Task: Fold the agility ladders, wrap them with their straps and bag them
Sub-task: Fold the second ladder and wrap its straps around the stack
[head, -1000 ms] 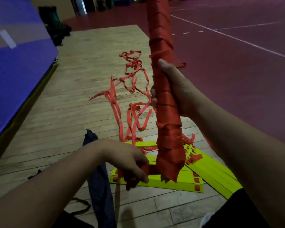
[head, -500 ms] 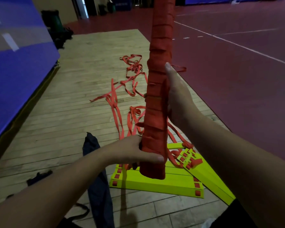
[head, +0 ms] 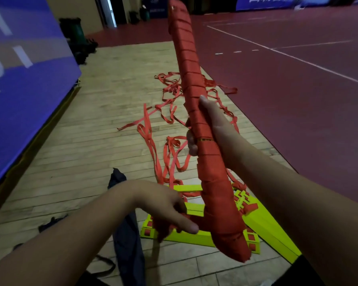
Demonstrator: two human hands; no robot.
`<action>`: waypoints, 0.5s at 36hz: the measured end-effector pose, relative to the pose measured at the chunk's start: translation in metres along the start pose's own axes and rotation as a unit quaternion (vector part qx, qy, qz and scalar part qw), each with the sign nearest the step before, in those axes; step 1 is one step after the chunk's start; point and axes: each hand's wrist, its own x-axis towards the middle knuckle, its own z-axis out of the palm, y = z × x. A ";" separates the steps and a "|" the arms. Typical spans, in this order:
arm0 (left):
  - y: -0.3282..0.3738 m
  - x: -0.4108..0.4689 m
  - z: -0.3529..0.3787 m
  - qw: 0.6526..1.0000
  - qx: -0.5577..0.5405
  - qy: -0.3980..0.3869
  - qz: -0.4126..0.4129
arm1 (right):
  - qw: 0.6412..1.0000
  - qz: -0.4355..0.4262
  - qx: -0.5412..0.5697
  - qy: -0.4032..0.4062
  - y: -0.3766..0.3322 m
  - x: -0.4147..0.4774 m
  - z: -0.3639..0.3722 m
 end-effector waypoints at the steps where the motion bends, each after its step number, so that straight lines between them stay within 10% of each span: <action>1: -0.005 -0.001 -0.003 1.000 -0.006 0.016 0.001 | 0.999 -0.012 -0.031 0.008 0.000 -0.001 0.000; 8: -0.011 0.006 -0.005 0.926 -0.250 0.269 0.094 | 0.953 -0.160 -0.207 0.152 0.007 0.006 0.008; 18: -0.008 0.011 -0.002 0.907 -0.259 0.315 0.105 | 0.991 -0.127 -0.014 -0.024 0.006 -0.003 0.017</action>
